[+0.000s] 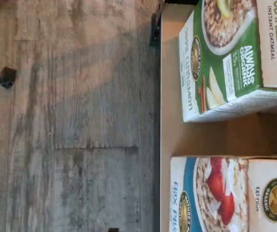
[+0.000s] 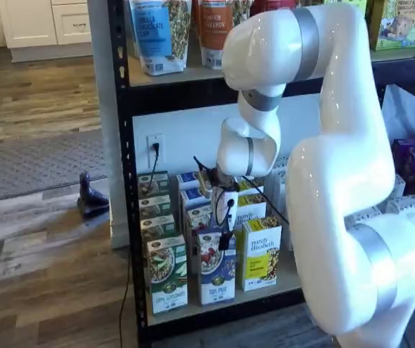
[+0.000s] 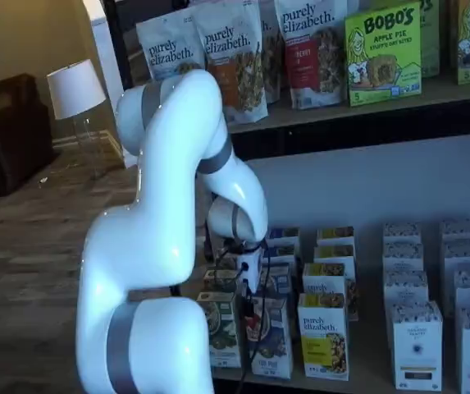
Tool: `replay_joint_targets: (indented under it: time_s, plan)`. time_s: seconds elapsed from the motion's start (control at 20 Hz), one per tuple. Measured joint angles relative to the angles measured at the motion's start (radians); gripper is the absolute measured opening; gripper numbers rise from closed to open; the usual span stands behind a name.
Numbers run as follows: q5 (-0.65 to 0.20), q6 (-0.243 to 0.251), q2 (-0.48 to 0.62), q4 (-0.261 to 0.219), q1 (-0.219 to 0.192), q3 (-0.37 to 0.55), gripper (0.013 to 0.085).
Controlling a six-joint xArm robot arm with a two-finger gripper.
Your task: Pick up the blue and white box that is on the bottom shelf, the second box from the left
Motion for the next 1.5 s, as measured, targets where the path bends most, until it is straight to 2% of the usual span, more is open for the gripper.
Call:
replay_joint_targets:
  time_s: [0.3, 0.45, 0.85, 1.5]
  plan:
    - [-0.011, -0.038, 0.033, 0.038, -0.005, -0.04, 0.085]
    - [-0.002, -0.042, 0.053, 0.036, -0.013, -0.074, 0.085]
    - [0.049, 0.031, 0.127, -0.061, -0.031, -0.185, 0.085]
    - [0.095, 0.097, 0.248, -0.147, -0.041, -0.341, 0.085]
